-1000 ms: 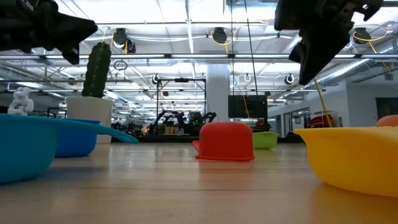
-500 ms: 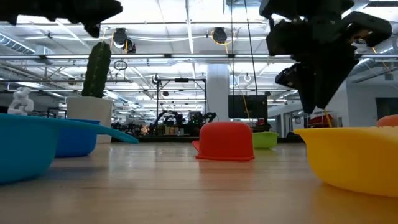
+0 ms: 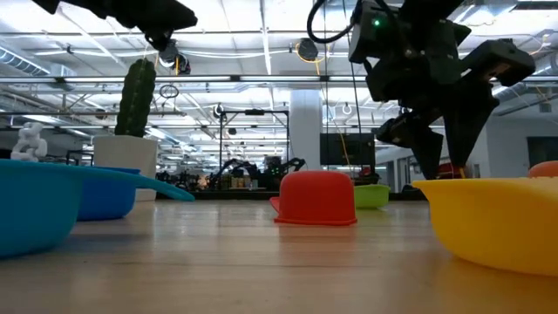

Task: Nest measuring cups in basket
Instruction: Put the orange measuring cup into the white bin

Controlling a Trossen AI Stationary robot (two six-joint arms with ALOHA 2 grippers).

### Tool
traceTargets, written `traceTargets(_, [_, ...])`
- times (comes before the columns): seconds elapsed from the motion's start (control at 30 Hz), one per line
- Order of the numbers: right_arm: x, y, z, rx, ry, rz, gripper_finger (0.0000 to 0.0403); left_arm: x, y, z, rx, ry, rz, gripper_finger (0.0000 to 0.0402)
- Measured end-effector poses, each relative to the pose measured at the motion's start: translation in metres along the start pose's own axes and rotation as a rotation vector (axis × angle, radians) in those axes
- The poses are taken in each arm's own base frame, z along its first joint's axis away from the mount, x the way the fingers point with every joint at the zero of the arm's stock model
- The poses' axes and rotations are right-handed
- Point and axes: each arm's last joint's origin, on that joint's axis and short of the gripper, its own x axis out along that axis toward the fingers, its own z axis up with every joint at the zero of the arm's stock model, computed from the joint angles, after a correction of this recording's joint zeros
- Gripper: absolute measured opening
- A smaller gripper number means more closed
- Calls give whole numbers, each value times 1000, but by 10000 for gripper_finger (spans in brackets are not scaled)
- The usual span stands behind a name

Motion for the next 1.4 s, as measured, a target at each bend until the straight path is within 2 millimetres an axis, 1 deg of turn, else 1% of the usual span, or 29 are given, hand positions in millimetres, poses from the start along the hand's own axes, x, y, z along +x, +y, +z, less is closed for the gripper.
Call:
traceTargets(0.2, [4, -1, -6, -14, 13, 44, 177, 1, 0, 8, 18, -24, -12, 51])
traceTargets(0.43, [10, -2, -11, -80, 7, 70, 177, 1, 0, 11, 17, -51, -10, 51])
traceTargets(0.6, [14, -4, -15, -129, 4, 69, 177, 6, 1, 11, 20, -55, 2, 51])
traceTargets(0.8, [16, -13, -16, -133, -2, 66, 177, 15, 1, 9, 47, -47, 6, 51])
traceTargets(1.0, [34, -27, -18, -104, 44, 128, 177, 20, 1, 9, 50, -57, 9, 51])
traceTargets(1.17, [43, -30, -20, -123, 78, 170, 175, 22, 1, 6, 50, -33, 8, 51])
traceTargets(1.27, [41, -30, -22, -122, 87, 172, 171, 22, 1, 6, 51, -31, 8, 51])
traceTargets(1.4, [34, -31, -27, -107, 107, 178, 153, 22, 1, 6, 51, -32, 8, 51])
